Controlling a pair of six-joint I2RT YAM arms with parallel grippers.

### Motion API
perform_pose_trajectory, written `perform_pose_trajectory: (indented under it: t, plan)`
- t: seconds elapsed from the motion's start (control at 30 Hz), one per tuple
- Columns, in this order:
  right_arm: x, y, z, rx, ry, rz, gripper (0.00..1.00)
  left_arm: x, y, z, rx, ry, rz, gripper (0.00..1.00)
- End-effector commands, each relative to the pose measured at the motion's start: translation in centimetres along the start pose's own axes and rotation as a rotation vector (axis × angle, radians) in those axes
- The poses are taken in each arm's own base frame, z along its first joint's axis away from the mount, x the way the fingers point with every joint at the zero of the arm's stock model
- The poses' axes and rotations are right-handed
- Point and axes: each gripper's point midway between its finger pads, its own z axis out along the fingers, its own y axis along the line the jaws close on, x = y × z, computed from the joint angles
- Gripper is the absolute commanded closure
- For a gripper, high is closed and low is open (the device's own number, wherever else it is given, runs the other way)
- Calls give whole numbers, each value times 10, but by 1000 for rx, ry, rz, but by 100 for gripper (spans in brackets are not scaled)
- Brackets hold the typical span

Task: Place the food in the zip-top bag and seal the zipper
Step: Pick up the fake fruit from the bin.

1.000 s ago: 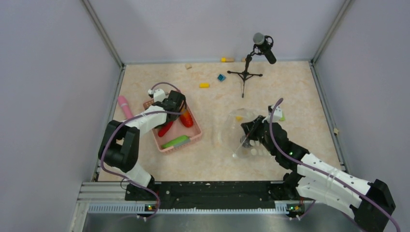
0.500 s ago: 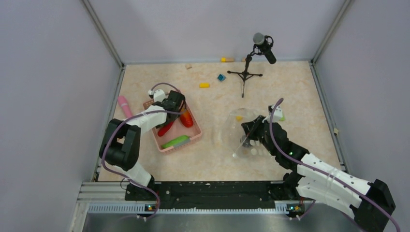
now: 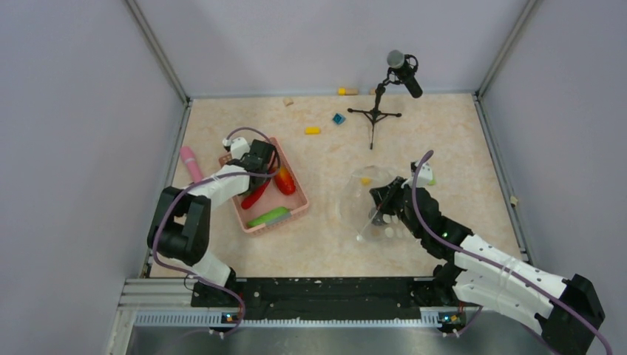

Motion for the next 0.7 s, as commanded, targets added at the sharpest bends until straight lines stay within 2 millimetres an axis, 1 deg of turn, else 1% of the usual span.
perform_pose_trajectory:
  t: [0.0,0.03,0.1,0.17,0.27,0.47,0.53,0.57,0.63,0.67]
  plan:
    - [-6,1,-1,-3,-25,4,100,-7,-11,-16,98,5,-40,64]
    - [-6,1,-1,-4,-25,4,100,-9,-12,-20,114,3,-44,67]
    - [-5,2,-1,-8,-22,7,100,-14,-14,-31,155,-1,-55,74]
    - [-5,3,-2,-15,-19,8,100,-20,-15,-46,201,0,-67,81]
    - [-4,4,-2,-21,-15,12,100,-26,-17,-66,281,-12,-86,83]
    - [-3,6,-4,-37,-8,14,100,-35,-15,-104,435,-60,-107,83]
    - [-3,8,-4,-46,-8,18,100,-36,-22,-122,543,-63,-85,83]
    - [-3,9,-4,-51,-5,18,100,-34,-29,-134,625,-60,-61,83]
    - [-2,12,-5,-65,1,22,100,-28,-48,-163,831,-52,-1,83]
    - [-2,14,-5,-76,4,24,100,-23,-58,-182,955,-49,35,83]
